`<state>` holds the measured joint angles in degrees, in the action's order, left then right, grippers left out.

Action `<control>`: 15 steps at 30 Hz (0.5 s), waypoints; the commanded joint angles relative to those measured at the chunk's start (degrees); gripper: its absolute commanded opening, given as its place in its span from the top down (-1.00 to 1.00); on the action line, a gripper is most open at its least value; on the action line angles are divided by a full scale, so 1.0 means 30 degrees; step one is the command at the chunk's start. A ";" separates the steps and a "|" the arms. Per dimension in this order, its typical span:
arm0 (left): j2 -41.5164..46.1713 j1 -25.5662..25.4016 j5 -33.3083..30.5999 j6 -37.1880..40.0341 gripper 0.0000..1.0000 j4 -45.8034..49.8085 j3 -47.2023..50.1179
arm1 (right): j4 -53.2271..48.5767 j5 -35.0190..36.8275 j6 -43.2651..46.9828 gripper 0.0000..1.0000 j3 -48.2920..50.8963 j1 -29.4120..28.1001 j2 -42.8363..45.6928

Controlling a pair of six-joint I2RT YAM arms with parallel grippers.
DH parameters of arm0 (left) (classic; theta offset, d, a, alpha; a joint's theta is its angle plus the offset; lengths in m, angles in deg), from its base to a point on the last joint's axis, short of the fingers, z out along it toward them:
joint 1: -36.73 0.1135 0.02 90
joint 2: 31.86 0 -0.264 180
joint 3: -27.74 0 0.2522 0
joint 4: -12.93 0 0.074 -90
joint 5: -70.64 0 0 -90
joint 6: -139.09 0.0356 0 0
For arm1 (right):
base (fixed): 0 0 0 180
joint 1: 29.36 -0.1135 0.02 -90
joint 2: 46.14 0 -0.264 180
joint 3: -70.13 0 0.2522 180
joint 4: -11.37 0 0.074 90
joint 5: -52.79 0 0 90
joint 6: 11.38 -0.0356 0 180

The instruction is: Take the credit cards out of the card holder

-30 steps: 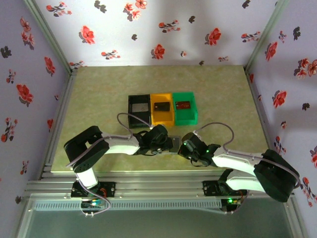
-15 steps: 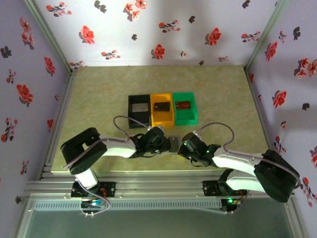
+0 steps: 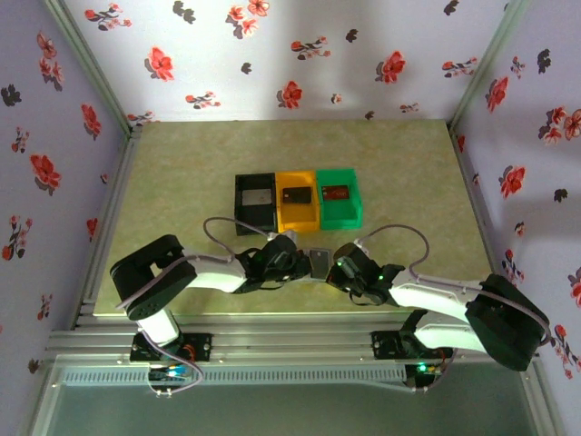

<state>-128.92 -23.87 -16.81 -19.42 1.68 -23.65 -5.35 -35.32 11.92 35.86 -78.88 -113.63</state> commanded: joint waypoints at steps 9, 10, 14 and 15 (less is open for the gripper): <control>0.1091 -0.0162 -0.0554 -0.0102 1.00 -0.1168 0.0573 | -0.0726 -0.0161 -0.0443 1.00 0.0656 -0.0100 -0.0093; 0.1107 -0.0162 -0.0563 -0.0103 1.00 -0.1168 0.0583 | -0.0741 -0.0133 -0.0472 1.00 0.0658 -0.0085 -0.0070; 0.1237 -0.0162 -0.0626 -0.0074 1.00 -0.0920 0.0683 | -0.0815 -0.0074 -0.0473 1.00 0.0656 -0.0099 0.0104; 0.1289 -0.0162 -0.0656 -0.0101 1.00 -0.0919 0.0743 | -0.0851 -0.0048 -0.0473 1.00 0.0656 -0.0090 0.0133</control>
<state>-127.00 -23.87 -17.64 -19.59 0.56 -22.20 -5.24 -35.32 11.90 36.03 -78.88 -113.43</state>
